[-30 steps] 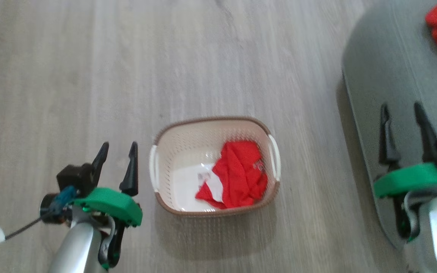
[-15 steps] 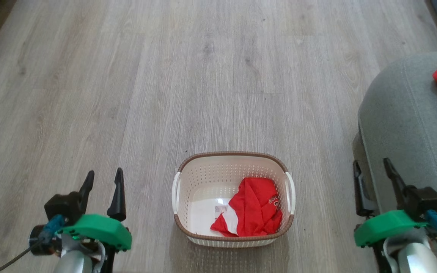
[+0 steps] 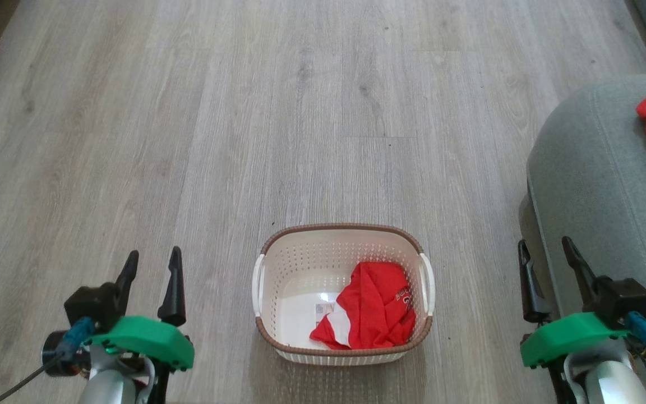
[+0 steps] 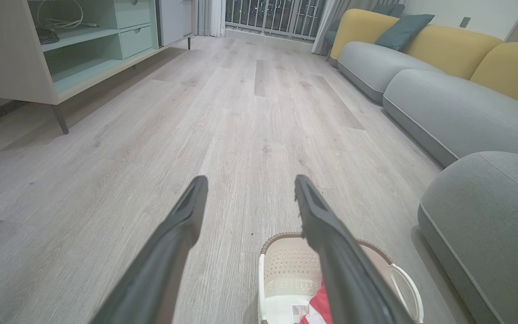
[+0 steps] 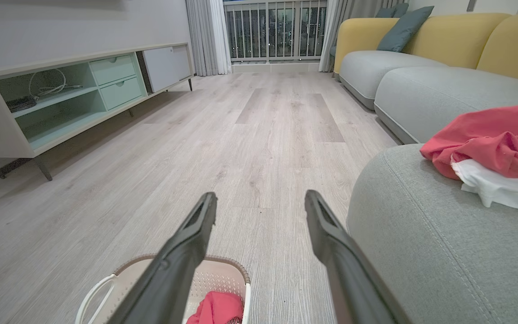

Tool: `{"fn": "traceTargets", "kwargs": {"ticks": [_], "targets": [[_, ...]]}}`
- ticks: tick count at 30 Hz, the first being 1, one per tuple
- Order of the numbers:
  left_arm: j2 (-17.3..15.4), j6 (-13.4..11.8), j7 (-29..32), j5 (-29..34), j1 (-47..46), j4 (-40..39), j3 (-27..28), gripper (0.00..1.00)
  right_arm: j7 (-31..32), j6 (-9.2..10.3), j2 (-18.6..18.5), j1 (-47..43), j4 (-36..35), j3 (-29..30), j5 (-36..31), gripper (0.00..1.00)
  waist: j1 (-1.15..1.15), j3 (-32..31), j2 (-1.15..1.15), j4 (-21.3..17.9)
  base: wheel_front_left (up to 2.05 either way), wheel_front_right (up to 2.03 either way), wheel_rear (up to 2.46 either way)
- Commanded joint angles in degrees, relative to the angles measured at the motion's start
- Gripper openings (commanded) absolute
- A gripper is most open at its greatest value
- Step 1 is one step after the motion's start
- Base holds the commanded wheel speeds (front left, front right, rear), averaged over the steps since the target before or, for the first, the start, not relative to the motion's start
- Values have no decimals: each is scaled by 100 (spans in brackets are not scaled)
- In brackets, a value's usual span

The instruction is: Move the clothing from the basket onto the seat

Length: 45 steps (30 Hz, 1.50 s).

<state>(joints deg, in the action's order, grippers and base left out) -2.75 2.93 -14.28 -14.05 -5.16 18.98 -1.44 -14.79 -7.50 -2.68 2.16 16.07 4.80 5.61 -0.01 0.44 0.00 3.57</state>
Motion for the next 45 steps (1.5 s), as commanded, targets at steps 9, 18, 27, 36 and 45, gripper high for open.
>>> {"fn": "traceTargets", "kwargs": {"ticks": [9, 18, 27, 36, 45], "targets": [[-14, 8, -72, -17, -236, -181, 181, 100, -21, 1, -21, 205, -156, -104, -8, 100, 1, 39, 0, -12, 0, 0, 0], [-13, -25, -72, -55, -316, -290, 101, 100, -21, 1, -21, 328, -258, -30, -9, 100, 1, 302, 0, -84, 0, 0, 0], [-13, -31, -72, -35, -911, -502, -62, 100, -21, 1, -20, 948, -651, 149, -64, 100, 1, 1541, 0, -228, 0, 0, 0], [-13, 67, -72, 282, -2147, -543, -430, 100, -21, 1, -20, 2271, -1114, 170, -7, 100, 1, 3608, 0, -490, 0, 0, 0], [-13, 227, 1, 783, -3744, 241, -1191, 100, -21, 1, -20, 3286, -1391, 332, 107, 100, 1, 5137, 0, -519, 0, 0, 0]]}}
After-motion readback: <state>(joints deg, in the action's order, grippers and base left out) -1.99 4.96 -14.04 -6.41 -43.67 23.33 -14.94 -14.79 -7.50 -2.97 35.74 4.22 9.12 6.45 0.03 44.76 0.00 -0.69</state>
